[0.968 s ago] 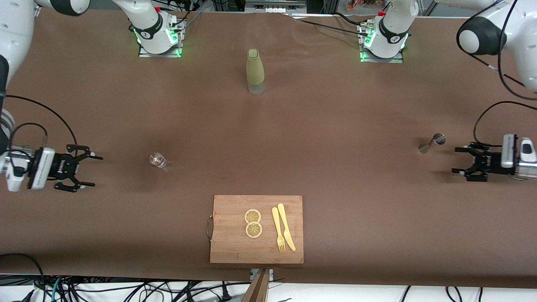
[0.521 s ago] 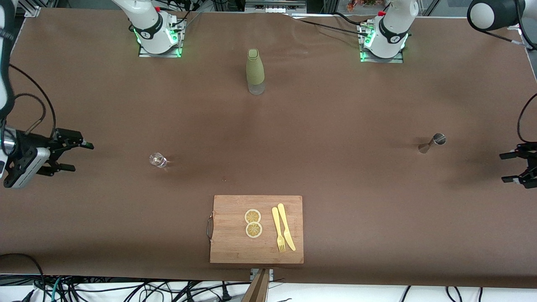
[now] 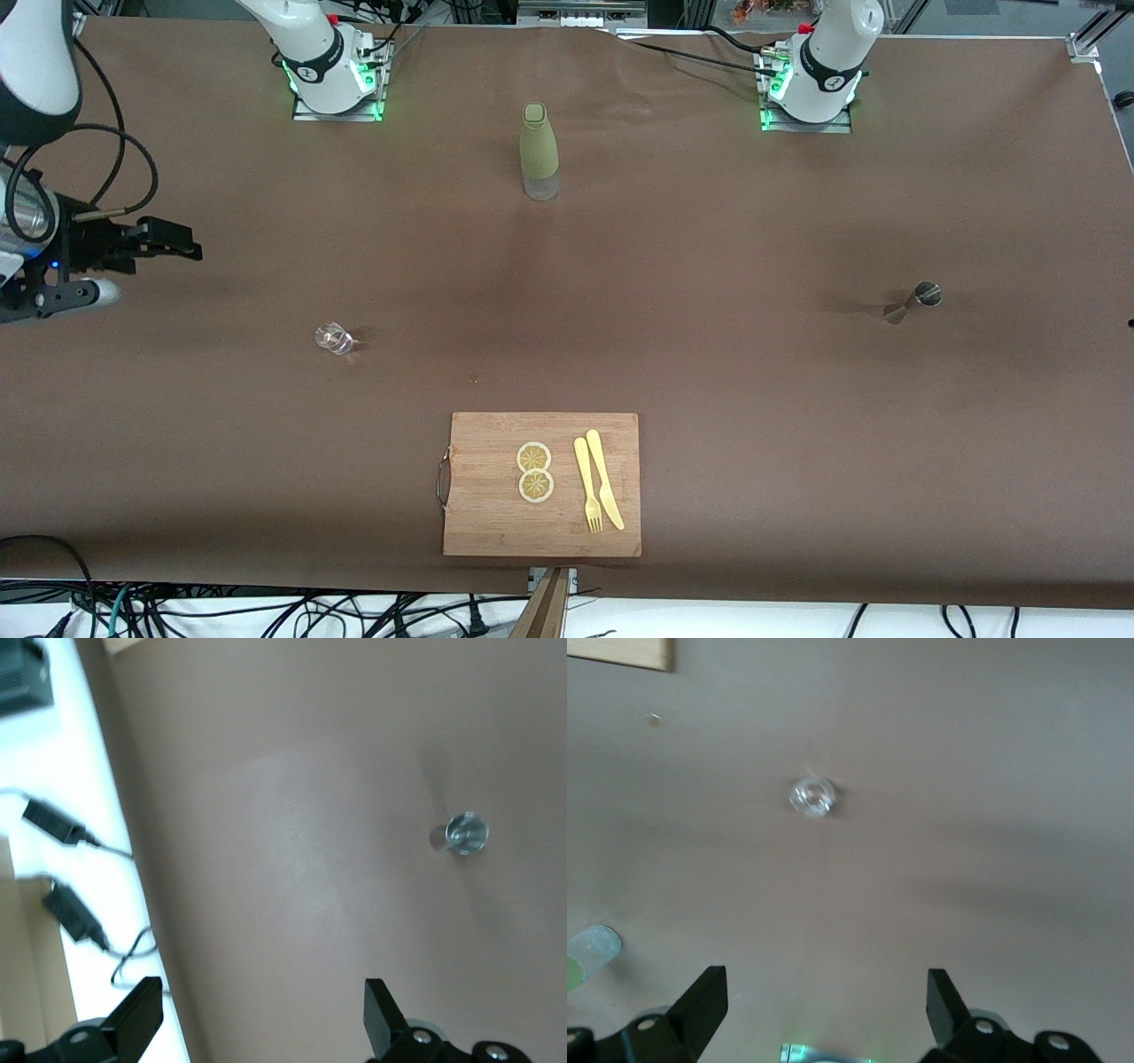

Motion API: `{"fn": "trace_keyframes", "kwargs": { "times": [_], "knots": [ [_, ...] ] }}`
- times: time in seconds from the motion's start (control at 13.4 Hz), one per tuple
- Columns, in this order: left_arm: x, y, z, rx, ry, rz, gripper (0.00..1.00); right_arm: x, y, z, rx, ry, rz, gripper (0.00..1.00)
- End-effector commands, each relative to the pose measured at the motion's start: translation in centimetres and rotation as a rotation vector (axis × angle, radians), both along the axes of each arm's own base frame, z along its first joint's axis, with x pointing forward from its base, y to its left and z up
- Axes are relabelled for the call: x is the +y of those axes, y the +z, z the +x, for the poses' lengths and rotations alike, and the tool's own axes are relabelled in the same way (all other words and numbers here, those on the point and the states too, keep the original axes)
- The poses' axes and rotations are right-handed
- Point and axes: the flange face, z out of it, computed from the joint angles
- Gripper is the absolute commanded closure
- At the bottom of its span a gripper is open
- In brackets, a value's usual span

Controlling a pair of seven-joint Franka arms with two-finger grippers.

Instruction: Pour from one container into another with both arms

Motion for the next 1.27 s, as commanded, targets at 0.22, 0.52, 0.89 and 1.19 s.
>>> {"fn": "trace_keyframes", "kwargs": {
  "times": [0.22,0.52,0.89,1.19],
  "knots": [
    [-2.5,4.3,-6.7,0.07,0.628,-0.003,0.0,2.2,2.4,-2.7,0.019,-0.001,-0.128,0.0],
    [-4.7,3.2,-8.2,0.211,1.169,-0.082,0.0,2.0,6.6,-3.9,-0.081,-0.002,-0.135,0.0],
    [-12.0,4.4,-10.2,0.321,1.555,0.0,0.0,2.4,7.4,-3.9,-0.124,-0.038,-0.136,0.0],
    [-16.5,5.0,-11.6,0.382,1.727,0.05,0.0,2.6,6.7,-3.5,-0.107,-0.1,-0.1,0.0]
  ]
}}
